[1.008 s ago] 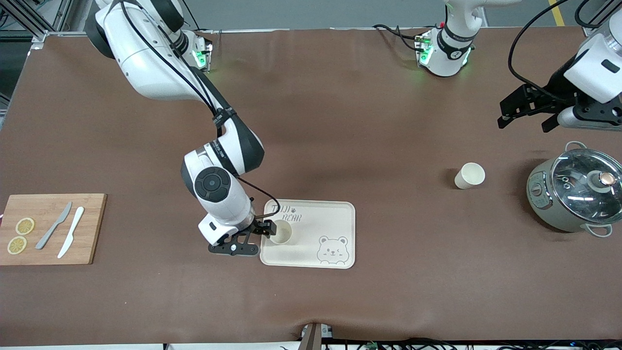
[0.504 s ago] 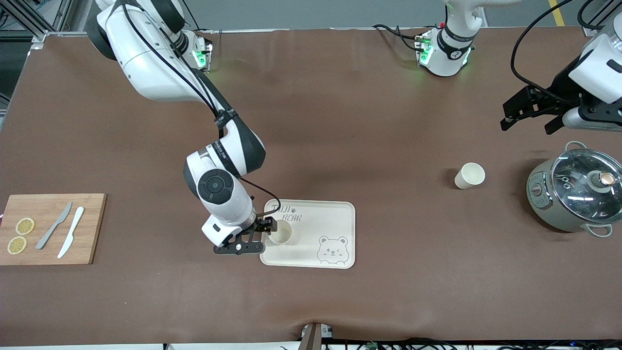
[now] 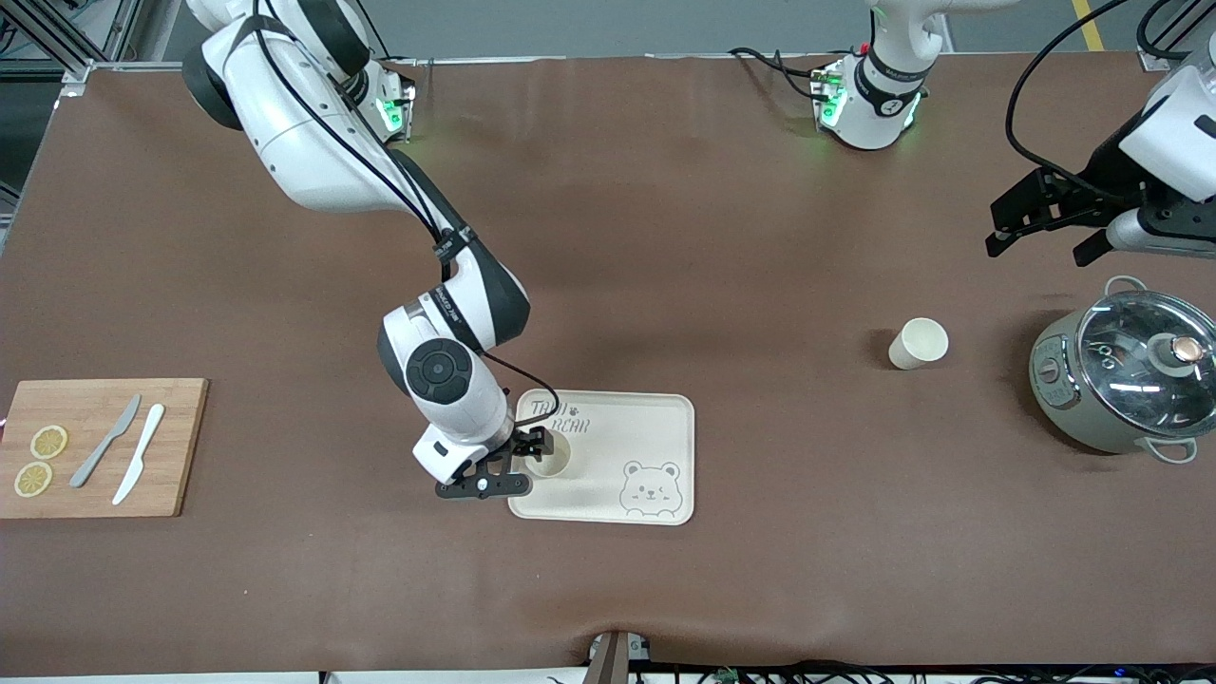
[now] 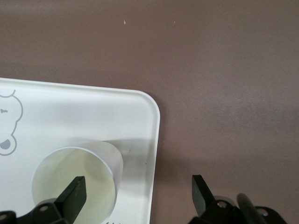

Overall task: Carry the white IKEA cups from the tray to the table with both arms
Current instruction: 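Lower the right gripper around the white cup and close it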

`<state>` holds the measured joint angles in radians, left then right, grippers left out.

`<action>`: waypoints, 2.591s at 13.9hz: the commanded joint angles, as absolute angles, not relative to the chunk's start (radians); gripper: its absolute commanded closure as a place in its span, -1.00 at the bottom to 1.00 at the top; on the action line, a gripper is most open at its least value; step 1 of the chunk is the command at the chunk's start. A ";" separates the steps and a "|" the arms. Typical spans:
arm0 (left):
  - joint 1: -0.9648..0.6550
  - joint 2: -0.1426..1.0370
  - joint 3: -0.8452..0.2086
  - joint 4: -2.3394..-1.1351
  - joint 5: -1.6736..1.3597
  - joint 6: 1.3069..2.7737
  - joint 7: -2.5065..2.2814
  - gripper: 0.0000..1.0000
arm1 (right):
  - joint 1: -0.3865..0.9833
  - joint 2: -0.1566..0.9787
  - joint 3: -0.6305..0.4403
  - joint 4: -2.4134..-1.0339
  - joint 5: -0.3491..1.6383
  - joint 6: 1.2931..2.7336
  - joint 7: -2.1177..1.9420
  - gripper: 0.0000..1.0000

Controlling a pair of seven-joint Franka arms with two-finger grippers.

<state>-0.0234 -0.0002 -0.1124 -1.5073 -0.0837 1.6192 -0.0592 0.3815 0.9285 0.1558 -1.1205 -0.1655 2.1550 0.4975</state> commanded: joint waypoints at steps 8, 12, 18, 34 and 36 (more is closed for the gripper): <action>-0.023 -0.014 -0.117 -1.522 -0.043 1.644 -0.008 -1.00 | 0.387 0.962 0.155 -1.088 -0.175 2.149 0.488 -1.00; -0.023 -0.014 -0.117 -1.517 -0.044 1.644 -0.008 -1.00 | 0.390 0.969 0.155 -1.089 -0.175 2.151 0.488 -1.00; -0.026 -0.012 -0.118 -1.516 -0.044 1.644 -0.008 -1.00 | 0.405 0.989 0.153 -1.089 -0.176 2.152 0.492 -1.00; -0.028 0.000 -0.118 -1.516 -0.044 1.649 -0.008 -1.00 | 0.402 0.988 0.155 -1.088 -0.175 2.152 0.494 -0.35; -0.029 0.002 -0.118 -1.516 -0.043 1.649 -0.008 -1.00 | 0.400 0.988 0.155 -1.088 -0.175 2.152 0.495 -0.29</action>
<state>-0.0265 0.0045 -0.1148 -1.5078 -0.0669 1.6348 -0.0214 0.3993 0.9735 0.1523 -1.1173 -0.1655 2.1557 0.4952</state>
